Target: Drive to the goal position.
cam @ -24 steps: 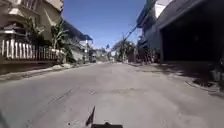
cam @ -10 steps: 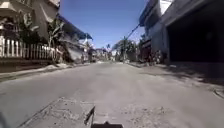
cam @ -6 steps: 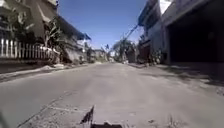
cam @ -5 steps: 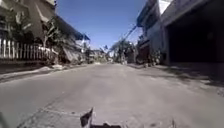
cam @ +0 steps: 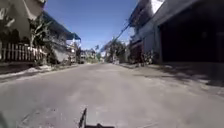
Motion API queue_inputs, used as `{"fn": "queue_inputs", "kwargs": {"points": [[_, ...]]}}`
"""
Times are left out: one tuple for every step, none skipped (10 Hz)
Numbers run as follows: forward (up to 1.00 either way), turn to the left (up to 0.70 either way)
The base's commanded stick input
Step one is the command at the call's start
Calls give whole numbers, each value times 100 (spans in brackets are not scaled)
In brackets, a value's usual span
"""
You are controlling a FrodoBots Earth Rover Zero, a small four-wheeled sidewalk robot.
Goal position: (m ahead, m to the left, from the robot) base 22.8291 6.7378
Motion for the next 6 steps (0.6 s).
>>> {"fn": "queue_inputs", "kwargs": {"points": [[70, -3], [70, -3], [70, -3], [70, -3], [70, -3], [70, -3]]}}
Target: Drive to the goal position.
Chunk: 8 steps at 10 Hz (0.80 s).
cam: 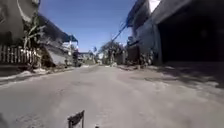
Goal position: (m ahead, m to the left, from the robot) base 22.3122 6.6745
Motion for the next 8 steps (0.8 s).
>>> {"fn": "queue_inputs", "kwargs": {"points": [[70, -3], [70, -3], [70, -3], [70, -3], [70, -3], [70, -3], [70, -3], [70, -3]]}}
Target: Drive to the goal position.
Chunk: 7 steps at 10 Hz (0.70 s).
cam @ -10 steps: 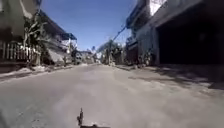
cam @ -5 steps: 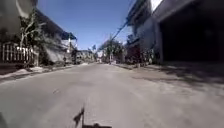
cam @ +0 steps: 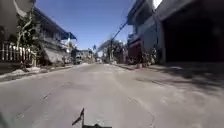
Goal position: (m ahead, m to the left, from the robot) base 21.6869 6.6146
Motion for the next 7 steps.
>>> {"fn": "queue_inputs", "kwargs": {"points": [[70, -3], [70, -3], [70, -3], [70, -3], [70, -3], [70, -3], [70, -3]]}}
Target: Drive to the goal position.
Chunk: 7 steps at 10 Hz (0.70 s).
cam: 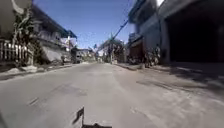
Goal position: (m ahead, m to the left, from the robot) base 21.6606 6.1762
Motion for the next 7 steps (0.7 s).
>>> {"fn": "queue_inputs", "kwargs": {"points": [[70, -3], [70, -3], [70, -3], [70, -3], [70, -3], [70, -3], [70, -3]]}}
